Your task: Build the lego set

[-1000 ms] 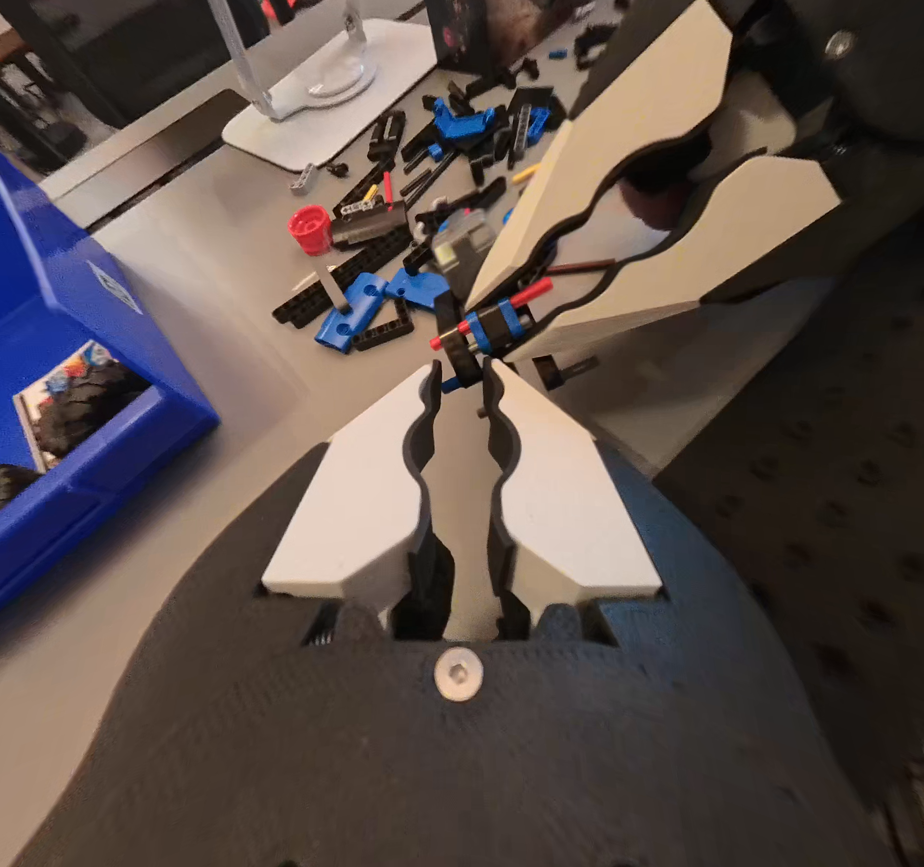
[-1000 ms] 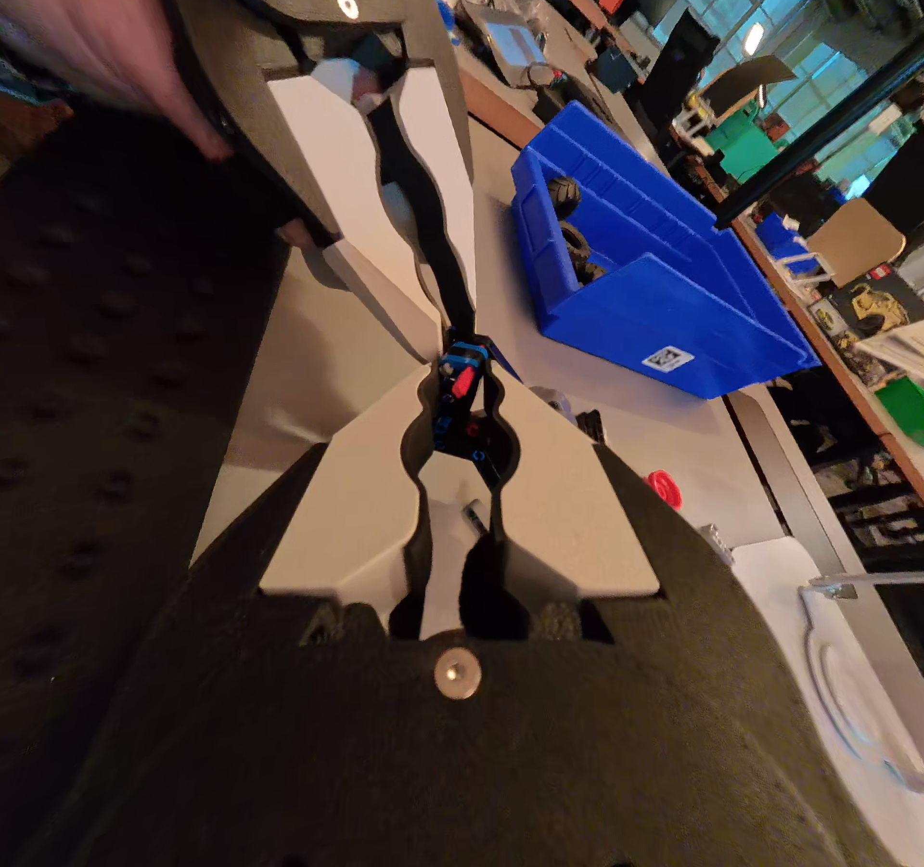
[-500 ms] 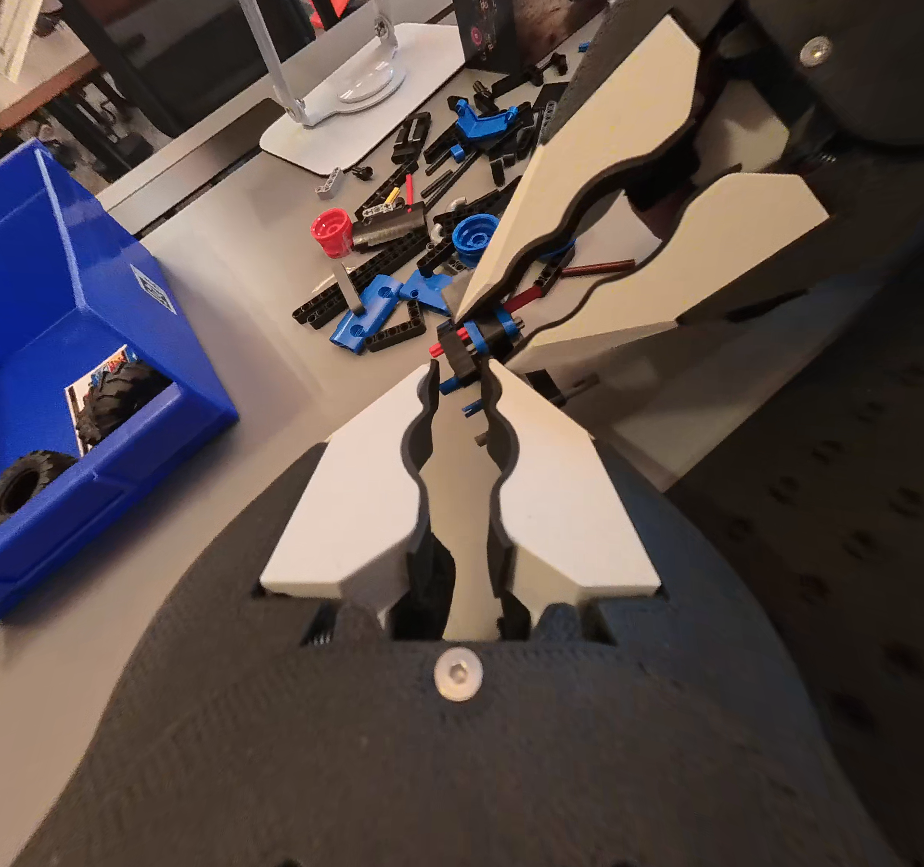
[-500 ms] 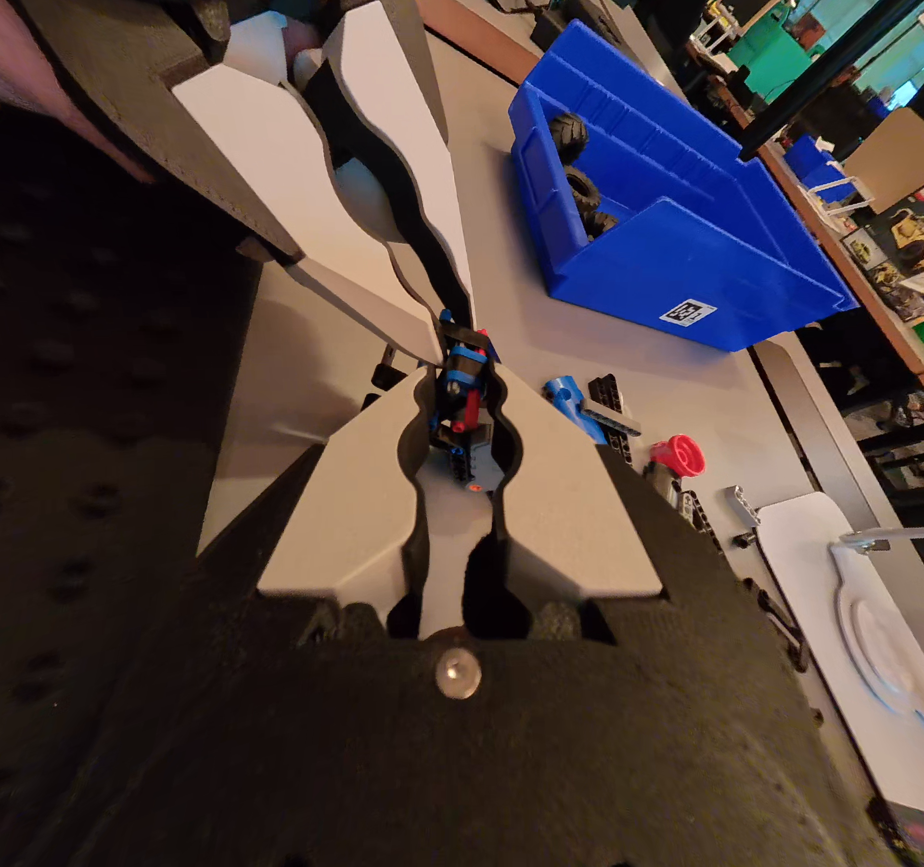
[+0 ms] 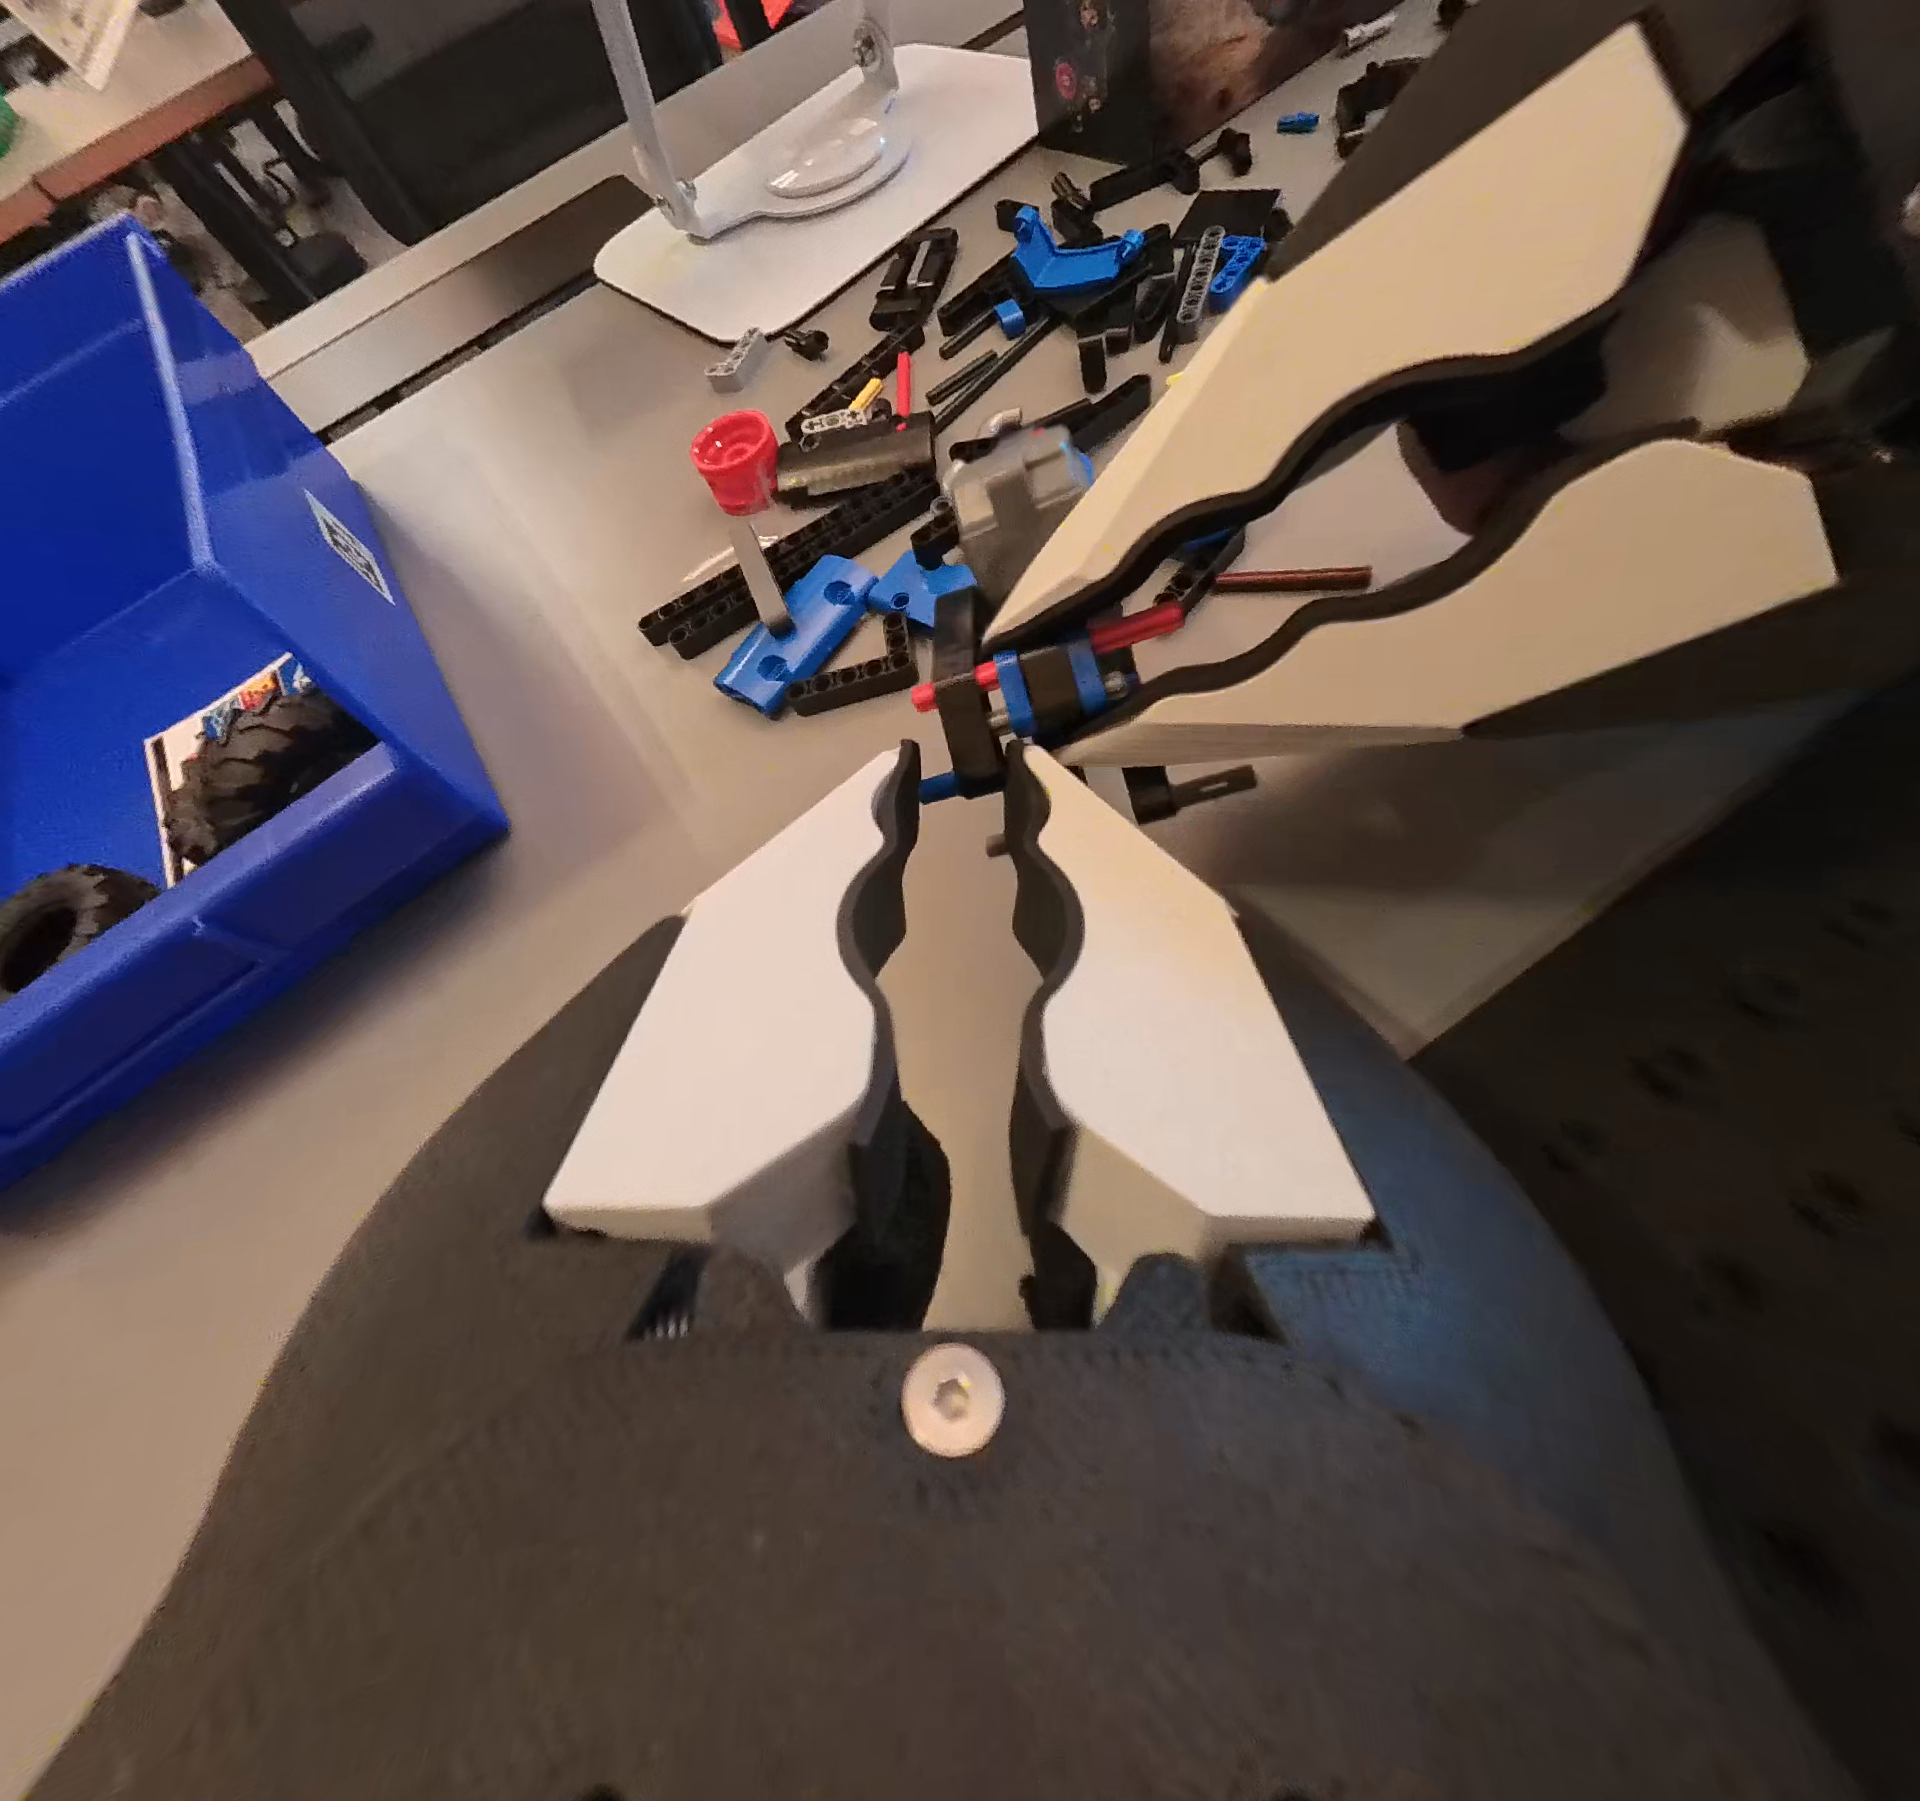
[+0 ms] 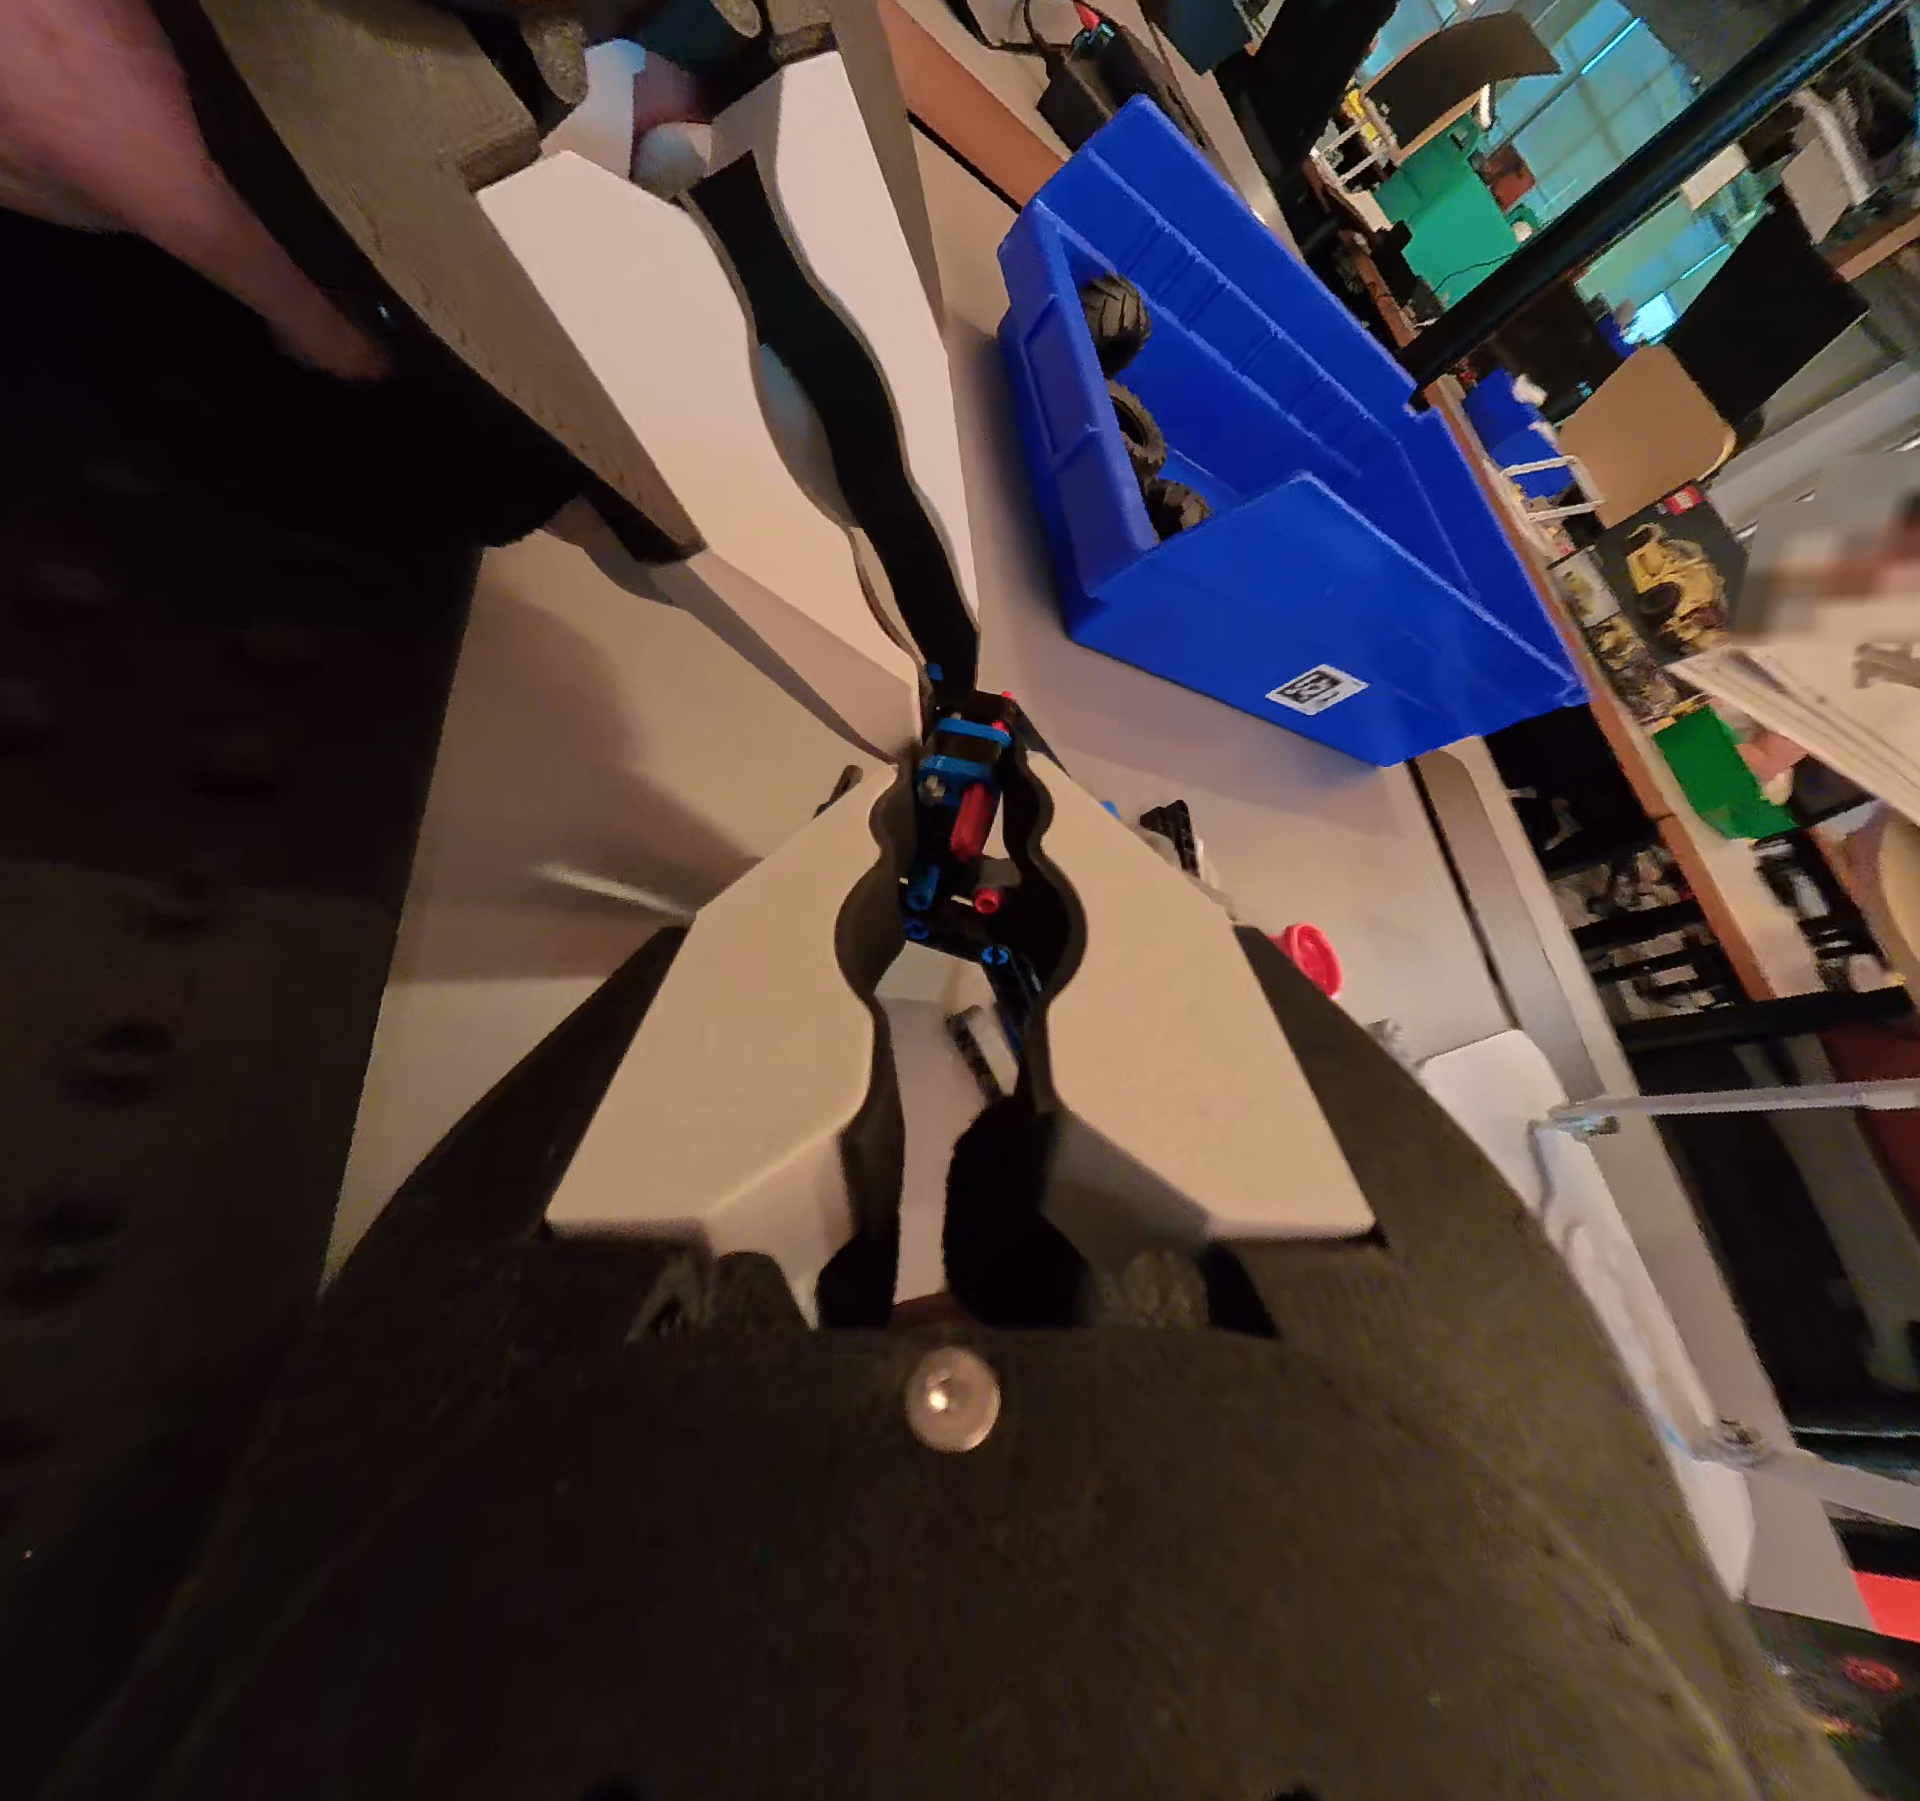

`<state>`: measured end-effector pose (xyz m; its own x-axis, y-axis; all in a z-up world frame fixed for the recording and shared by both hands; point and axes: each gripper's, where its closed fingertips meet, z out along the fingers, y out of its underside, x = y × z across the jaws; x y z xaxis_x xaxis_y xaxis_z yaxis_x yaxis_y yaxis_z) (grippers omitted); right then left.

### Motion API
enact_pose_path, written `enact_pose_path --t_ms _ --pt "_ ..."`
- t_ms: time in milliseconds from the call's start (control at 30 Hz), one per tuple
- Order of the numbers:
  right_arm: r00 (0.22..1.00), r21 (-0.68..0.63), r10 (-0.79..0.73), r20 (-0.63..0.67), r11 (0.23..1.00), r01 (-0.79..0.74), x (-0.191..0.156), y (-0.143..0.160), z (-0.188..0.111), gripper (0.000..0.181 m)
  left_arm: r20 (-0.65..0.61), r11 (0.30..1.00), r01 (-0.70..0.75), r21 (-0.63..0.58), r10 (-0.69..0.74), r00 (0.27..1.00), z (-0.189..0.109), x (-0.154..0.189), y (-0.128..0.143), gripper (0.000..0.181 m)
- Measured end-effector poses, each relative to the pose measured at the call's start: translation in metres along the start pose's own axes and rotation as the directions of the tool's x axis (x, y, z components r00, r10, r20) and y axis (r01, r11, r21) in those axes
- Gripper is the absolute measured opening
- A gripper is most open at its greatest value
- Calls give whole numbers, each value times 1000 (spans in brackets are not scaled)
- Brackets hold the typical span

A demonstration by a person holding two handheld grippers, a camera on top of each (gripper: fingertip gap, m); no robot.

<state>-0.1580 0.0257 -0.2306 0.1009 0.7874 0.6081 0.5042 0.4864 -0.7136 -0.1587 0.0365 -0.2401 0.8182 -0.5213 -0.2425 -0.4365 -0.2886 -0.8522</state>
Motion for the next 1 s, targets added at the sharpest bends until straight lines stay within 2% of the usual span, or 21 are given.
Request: enact_pose_path --t_ms 167,433,533,633,700,767,900,1000 --pt "996 -12 -78 -39 997 78 0 -4 -1 12 -37 998 56 13 -56 998 0 0 -1 14" --pt "995 6 -93 -46 996 93 -1 -7 -4 13 -84 993 112 30 -109 990 0 2 -3 14" --pt "998 35 -57 -28 998 58 0 -7 -5 14 -54 997 58 46 -56 997 -2 4 -6 14" --pt "994 25 85 69 996 -87 2 4 -1 17 86 997 -73 21 71 994 -1 2 -8 14" --pt "974 32 181 140 982 -187 3 8 -6 18 130 990 -138 17 135 982 -1 8 -14 14" --pt "956 7 235 173 971 -240 5 14 -9 18 118 984 -176 28 171 978 -1 18 -19 14" --pt "959 -61 196 205 980 -187 -4 26 -10 16 25 979 -201 20 200 979 3 40 -15 12" --pt "958 -46 186 220 983 -180 -5 30 -13 14 -20 977 -176 121 179 984 -9 41 -27 17"
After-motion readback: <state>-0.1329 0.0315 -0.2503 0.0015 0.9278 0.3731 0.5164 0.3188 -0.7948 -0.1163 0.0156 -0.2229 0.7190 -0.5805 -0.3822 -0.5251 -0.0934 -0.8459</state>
